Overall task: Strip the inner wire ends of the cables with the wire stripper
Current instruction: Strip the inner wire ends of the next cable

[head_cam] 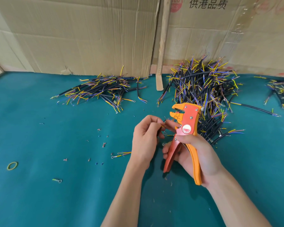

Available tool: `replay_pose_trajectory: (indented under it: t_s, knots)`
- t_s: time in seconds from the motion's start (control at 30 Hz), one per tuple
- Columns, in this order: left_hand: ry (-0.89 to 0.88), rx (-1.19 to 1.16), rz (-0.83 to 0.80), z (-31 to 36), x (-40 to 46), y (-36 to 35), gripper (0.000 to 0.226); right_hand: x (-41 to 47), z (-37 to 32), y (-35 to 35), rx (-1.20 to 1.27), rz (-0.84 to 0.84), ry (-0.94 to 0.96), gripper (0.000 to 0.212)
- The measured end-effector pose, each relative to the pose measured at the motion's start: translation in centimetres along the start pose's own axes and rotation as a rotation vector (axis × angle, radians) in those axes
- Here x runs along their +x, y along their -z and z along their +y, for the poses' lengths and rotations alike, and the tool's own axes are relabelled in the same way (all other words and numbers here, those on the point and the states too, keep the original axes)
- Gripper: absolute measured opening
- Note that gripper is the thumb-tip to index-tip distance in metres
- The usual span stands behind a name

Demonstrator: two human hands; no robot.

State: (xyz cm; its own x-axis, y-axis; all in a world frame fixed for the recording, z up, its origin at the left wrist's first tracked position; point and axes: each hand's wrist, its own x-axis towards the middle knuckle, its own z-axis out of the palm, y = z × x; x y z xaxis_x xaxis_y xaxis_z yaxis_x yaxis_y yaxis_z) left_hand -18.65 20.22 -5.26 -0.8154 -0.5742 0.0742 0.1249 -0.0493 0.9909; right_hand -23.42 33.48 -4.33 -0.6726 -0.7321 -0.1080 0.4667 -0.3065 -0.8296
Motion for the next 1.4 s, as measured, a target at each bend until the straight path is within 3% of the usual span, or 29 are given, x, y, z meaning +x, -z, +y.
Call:
replay_pose_trajectory:
  t_s: [0.1, 0.4, 0.63, 0.87, 1.07, 1.27, 1.4]
  knots:
    - [-0.025, 0.015, 0.021, -0.2, 0.1, 0.0, 0.021, 0.0, 0.0, 0.1, -0.003, 0.001, 0.015, 0.054]
    - [-0.027, 0.144, 0.126, -0.9, 0.4, 0.0, 0.006, -0.2, -0.1, 0.5, -0.057, 0.038, 0.010, 0.051]
    - [-0.086, 0.136, 0.226, -1.4, 0.7, 0.2, 0.011, -0.9, -1.2, 1.5, 0.082, 0.006, -0.119, 0.067]
    - [-0.087, 0.147, 0.228, -1.6, 0.8, 0.0, 0.012, -1.5, -2.3, 2.1, 0.050, -0.044, -0.304, 0.058]
    - [-0.118, 0.220, 0.195, -1.5, 0.7, -0.1, 0.014, -1.3, -1.5, 1.2, -0.014, 0.001, -0.296, 0.024]
    - [-0.076, 0.183, 0.183, -0.9, 0.6, -0.6, 0.017, -1.0, -1.6, 1.2, -0.058, 0.024, -0.252, 0.051]
    - [-0.054, 0.168, 0.157, -0.5, 0.5, -0.9, 0.017, -0.9, -1.4, 1.4, -0.072, 0.020, -0.223, 0.047]
